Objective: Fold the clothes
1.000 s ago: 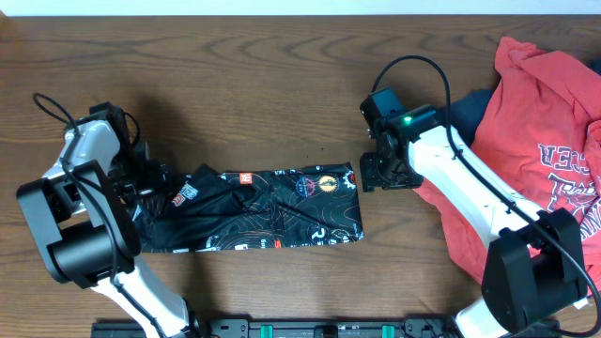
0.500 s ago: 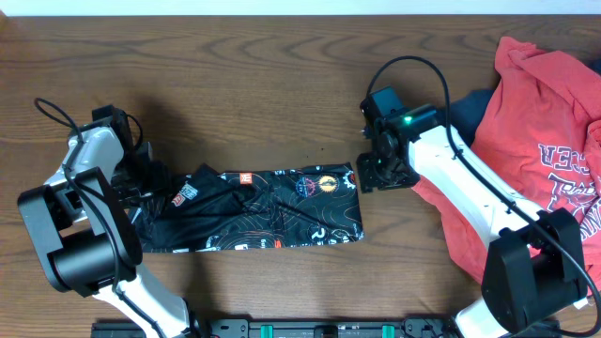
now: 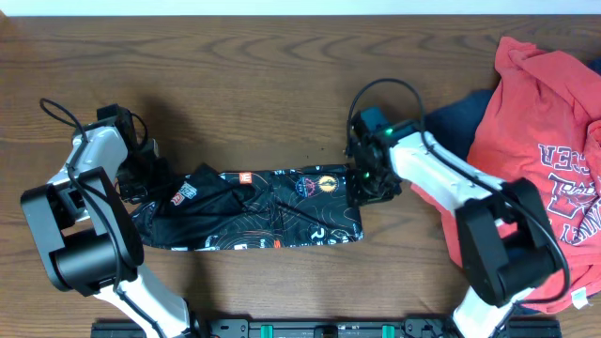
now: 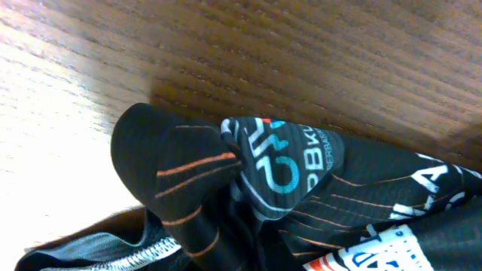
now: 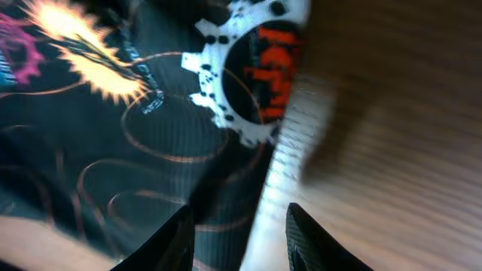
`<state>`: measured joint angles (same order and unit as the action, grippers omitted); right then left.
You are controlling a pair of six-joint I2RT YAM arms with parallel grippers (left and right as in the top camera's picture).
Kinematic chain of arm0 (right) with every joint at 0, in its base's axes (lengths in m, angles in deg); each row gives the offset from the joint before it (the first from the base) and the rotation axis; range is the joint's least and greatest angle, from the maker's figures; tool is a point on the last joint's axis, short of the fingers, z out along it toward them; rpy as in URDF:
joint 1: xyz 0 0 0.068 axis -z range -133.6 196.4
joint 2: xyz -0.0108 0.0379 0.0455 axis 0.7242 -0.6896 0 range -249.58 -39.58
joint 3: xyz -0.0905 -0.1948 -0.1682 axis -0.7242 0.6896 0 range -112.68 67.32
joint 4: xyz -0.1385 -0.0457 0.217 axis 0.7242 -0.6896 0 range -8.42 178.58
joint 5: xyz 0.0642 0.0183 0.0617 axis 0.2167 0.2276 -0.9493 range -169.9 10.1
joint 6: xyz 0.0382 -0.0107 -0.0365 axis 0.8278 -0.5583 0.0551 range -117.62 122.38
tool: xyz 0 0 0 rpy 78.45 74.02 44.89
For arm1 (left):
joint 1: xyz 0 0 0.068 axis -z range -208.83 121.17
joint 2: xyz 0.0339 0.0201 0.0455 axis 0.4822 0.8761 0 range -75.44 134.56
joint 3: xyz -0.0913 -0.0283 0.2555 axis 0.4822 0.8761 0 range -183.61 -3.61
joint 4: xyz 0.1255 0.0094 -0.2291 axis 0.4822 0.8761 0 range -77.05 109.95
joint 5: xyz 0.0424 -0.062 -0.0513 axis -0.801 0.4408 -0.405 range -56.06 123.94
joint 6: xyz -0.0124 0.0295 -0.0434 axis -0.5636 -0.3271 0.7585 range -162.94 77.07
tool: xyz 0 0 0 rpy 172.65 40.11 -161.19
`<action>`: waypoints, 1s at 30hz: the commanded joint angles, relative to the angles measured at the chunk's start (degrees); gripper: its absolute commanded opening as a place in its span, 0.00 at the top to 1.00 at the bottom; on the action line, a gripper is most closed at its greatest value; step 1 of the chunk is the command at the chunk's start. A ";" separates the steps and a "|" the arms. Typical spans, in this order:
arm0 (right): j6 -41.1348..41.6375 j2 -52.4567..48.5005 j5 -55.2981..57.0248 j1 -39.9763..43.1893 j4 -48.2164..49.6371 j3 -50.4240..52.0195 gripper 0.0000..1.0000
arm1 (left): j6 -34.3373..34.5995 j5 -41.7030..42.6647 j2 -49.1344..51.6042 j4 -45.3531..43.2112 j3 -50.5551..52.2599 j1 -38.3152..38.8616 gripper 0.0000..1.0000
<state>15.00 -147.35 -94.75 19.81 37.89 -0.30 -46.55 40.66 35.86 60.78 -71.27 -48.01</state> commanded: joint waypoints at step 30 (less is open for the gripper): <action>0.81 -5.40 5.60 9.70 20.57 -3.91 0.65 | 4.79 4.81 7.61 -10.23 -4.61 4.26 0.11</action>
<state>15.37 -152.09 -91.60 28.71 58.54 -3.01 -42.75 46.76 39.14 50.40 -77.26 -44.36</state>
